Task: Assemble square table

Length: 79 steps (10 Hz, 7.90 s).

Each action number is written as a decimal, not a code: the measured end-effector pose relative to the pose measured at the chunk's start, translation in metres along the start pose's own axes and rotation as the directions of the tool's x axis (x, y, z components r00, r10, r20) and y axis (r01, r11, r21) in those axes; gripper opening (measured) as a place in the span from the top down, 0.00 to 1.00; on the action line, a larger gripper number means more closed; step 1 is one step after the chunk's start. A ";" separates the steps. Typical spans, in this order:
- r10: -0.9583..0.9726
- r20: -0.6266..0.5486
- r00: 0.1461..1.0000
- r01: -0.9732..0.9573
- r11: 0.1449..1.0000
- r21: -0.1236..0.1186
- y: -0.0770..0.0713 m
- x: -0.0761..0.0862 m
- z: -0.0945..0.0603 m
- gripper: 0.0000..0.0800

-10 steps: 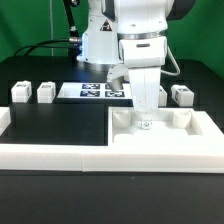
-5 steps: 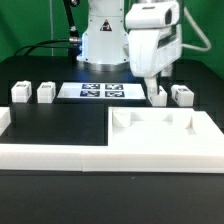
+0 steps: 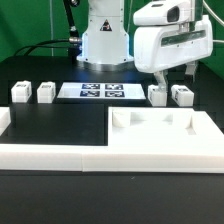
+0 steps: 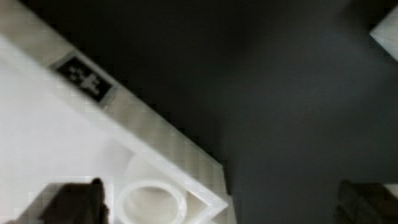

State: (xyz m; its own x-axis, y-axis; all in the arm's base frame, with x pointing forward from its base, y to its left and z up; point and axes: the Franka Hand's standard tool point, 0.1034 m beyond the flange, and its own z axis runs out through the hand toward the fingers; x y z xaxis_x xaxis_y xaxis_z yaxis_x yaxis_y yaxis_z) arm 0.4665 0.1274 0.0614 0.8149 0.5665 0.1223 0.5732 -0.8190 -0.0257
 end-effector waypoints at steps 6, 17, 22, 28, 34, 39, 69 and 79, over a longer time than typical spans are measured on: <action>0.366 0.070 0.928 -0.368 0.930 0.010 -0.074 0.010 0.003 0.19; 0.320 0.765 0.559 -0.392 0.915 -0.095 -0.084 -0.031 0.008 0.19; 0.302 0.816 0.492 -0.407 0.909 -0.090 -0.084 -0.031 0.023 0.19; 0.297 0.845 0.444 -0.409 0.907 -0.104 -0.089 -0.053 0.044 0.19; 0.288 0.868 0.405 -0.407 0.907 -0.111 -0.093 -0.061 0.054 0.34; 0.288 0.868 0.405 -0.407 0.907 -0.111 -0.093 -0.061 0.054 0.64; 0.285 -0.487 0.826 -0.347 0.937 -0.039 0.059 0.107 -0.058 0.64; 0.244 -0.420 0.874 -0.293 0.955 -0.054 0.080 0.129 -0.015 0.64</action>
Offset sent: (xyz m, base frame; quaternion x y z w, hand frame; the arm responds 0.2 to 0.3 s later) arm -0.0283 0.0189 0.0016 -0.0433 -0.0401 0.1634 0.9848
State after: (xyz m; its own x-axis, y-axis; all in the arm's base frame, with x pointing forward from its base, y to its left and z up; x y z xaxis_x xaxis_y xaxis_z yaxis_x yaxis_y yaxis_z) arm 0.6168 0.1336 0.0900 0.8165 0.2569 0.5170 0.3041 -0.9526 -0.0070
